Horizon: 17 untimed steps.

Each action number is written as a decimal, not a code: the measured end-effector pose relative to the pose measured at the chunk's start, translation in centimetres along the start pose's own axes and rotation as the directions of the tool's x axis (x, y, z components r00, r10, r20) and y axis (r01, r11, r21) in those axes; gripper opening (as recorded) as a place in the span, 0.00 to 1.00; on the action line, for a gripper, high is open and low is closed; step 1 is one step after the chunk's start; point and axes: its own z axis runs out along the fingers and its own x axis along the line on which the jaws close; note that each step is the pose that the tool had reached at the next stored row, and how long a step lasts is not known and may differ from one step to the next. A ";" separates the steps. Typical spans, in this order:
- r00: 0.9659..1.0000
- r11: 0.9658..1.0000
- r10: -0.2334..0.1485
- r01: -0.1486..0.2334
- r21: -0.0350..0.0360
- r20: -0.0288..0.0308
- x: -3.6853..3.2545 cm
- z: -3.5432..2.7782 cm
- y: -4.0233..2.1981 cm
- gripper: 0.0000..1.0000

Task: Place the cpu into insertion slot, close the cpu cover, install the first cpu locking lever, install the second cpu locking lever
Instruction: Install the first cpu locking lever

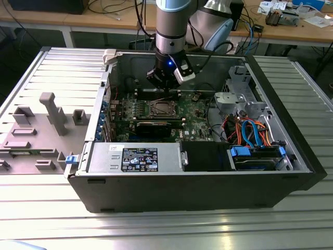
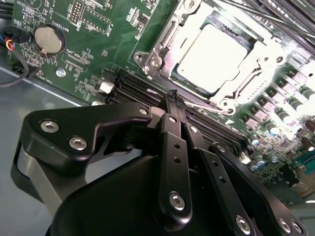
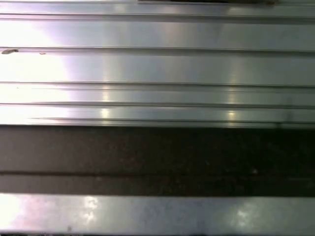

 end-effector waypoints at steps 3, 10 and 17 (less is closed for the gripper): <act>1.000 1.000 0.000 0.000 0.000 0.000 -0.28 0.26 -0.02 0.11; 1.000 1.000 0.000 0.000 0.000 0.000 -0.71 0.98 -0.08 0.11; 1.000 1.000 0.000 0.000 0.000 0.000 -0.72 0.90 -0.06 0.11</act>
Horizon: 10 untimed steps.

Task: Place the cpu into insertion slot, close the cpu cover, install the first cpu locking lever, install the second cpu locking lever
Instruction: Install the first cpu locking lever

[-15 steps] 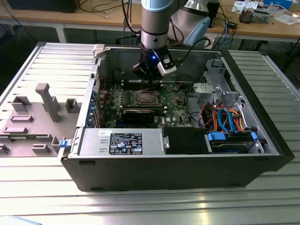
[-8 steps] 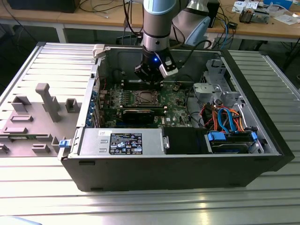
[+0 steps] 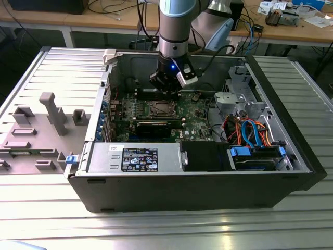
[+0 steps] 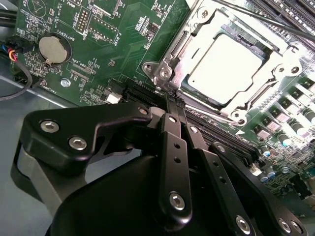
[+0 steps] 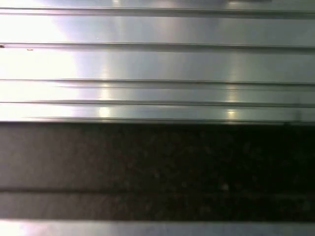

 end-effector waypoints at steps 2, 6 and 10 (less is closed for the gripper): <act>1.000 1.000 0.000 0.000 0.000 0.000 0.00 -0.01 -0.01 0.11; 1.000 1.000 0.000 0.000 0.002 0.000 -0.04 0.12 -0.02 0.11; 1.000 1.000 0.000 0.000 0.004 0.000 -0.15 0.21 -0.04 0.11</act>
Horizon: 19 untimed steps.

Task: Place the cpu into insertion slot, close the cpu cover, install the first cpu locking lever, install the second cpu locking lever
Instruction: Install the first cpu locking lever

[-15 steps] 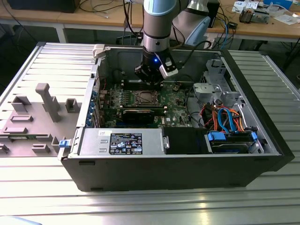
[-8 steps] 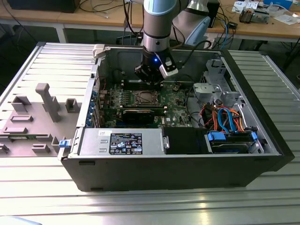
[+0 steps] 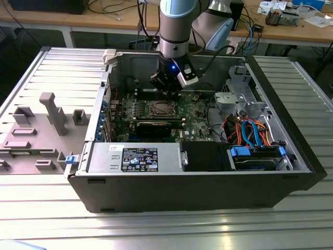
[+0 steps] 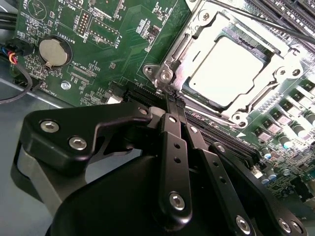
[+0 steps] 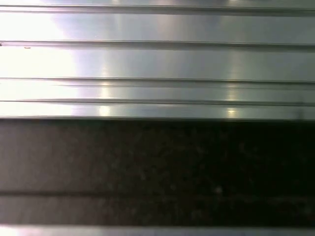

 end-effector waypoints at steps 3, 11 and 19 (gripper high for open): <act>1.000 1.000 0.000 0.000 0.000 0.000 -0.01 -0.01 -0.17 0.11; 1.000 1.000 0.000 0.000 -0.004 0.000 0.00 0.25 -0.36 0.11; 1.000 0.998 0.001 -0.001 -0.058 0.001 0.00 0.09 -0.34 0.11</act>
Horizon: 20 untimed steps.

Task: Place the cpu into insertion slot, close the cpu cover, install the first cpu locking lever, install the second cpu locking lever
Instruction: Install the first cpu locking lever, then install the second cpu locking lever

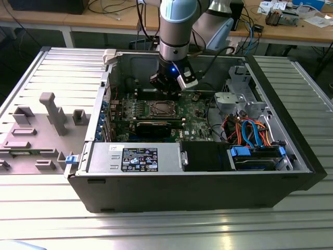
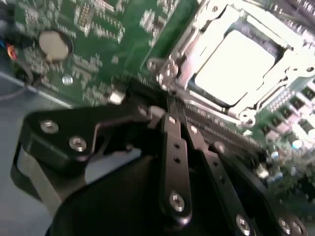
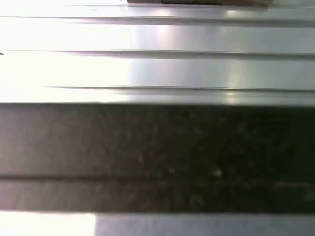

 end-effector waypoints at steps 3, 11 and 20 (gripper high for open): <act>1.000 1.000 0.000 0.000 0.000 -0.001 -0.01 -0.71 0.07 0.11; 1.000 1.000 0.000 0.000 0.000 -0.001 0.01 -1.10 -1.12 0.11; 1.000 1.000 0.000 0.000 0.000 -0.001 0.01 -1.13 -1.29 0.11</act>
